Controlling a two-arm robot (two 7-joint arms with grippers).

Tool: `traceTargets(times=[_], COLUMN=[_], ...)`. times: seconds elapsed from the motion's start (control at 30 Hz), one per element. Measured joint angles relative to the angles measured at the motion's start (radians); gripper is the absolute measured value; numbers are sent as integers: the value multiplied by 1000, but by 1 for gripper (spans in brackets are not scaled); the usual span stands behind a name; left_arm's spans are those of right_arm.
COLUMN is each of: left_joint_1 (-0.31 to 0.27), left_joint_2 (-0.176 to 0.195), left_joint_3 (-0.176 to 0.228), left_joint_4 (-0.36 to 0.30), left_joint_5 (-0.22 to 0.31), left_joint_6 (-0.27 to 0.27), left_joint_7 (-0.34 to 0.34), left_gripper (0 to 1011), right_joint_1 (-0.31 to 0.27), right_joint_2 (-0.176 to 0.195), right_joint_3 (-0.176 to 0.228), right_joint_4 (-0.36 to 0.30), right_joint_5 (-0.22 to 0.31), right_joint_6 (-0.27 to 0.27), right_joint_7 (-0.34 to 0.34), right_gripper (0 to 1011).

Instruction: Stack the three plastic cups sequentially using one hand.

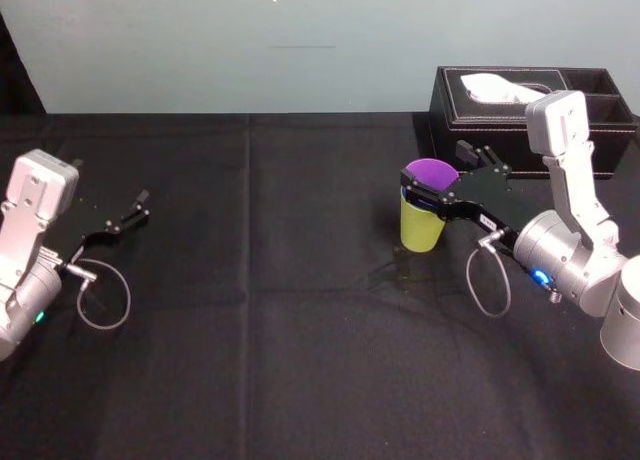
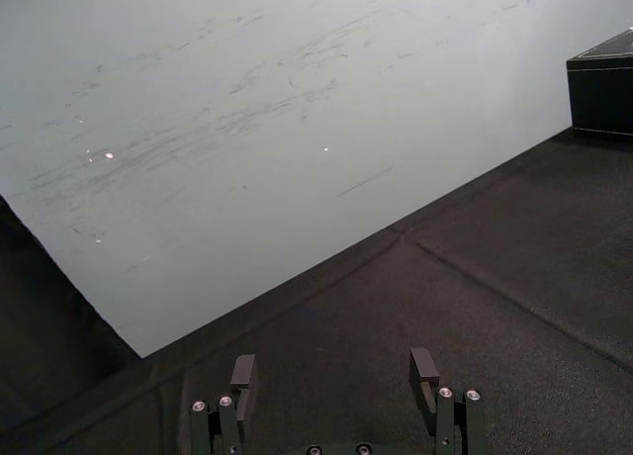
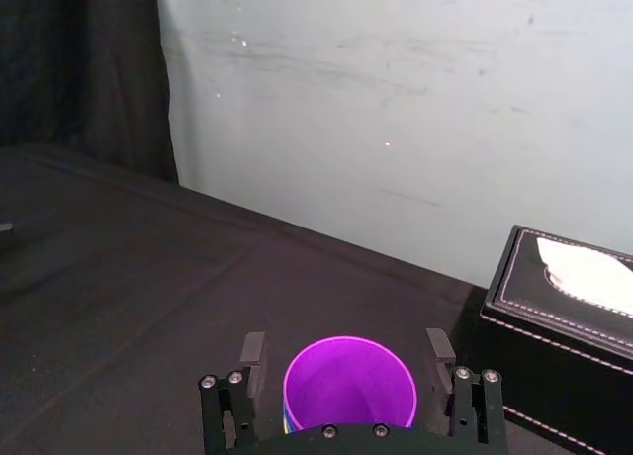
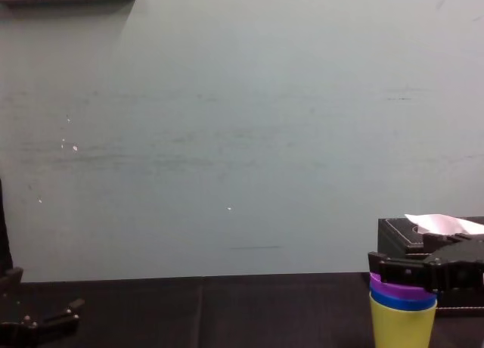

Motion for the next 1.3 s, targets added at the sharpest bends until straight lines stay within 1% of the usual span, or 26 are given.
traceTargets(times=[0.2, 0.43, 0.5, 0.6, 0.7, 0.73, 0.87, 1.0, 1.1, 1.23, 1.3], left_joint_1=[0, 0, 0, 0, 0, 0, 0, 0, 0, 0, 0], left_joint_2=[0, 0, 0, 0, 0, 0, 0, 0, 0, 0, 0], left_joint_3=[0, 0, 0, 0, 0, 0, 0, 0, 0, 0, 0], left_joint_4=[0, 0, 0, 0, 0, 0, 0, 0, 0, 0, 0], left_joint_5=[0, 0, 0, 0, 0, 0, 0, 0, 0, 0, 0], left_joint_6=[0, 0, 0, 0, 0, 0, 0, 0, 0, 0, 0], left_joint_7=[0, 0, 0, 0, 0, 0, 0, 0, 0, 0, 0], left_gripper=[1011, 1011, 1011, 1012, 1012, 1011, 1011, 1011, 1011, 1011, 1011], right_joint_1=[-21, -41, -49, -65, -73, -78, -87, -92, -93, -92, -91], right_joint_2=[-6, -31, -49, -88, -110, -124, -149, -164, -169, -171, -171], right_joint_3=[26, 70, 91, 125, 138, 144, 156, 163, 165, 169, 170], right_joint_4=[-4, -1, 1, 5, 8, 10, 14, 20, 23, 29, 30], right_joint_5=[17, 35, 35, 8, -22, -43, -83, -109, -112, -109, -108], right_joint_6=[-36, -55, -61, -73, -88, -99, -115, -113, -104, -82, -80], right_joint_7=[2, -40, -78, -166, -223, -255, -311, -329, -327, -302, -299], right_gripper=[1000, 1000, 1000, 1000, 1000, 1000, 1000, 1000, 1000, 1000, 1000])
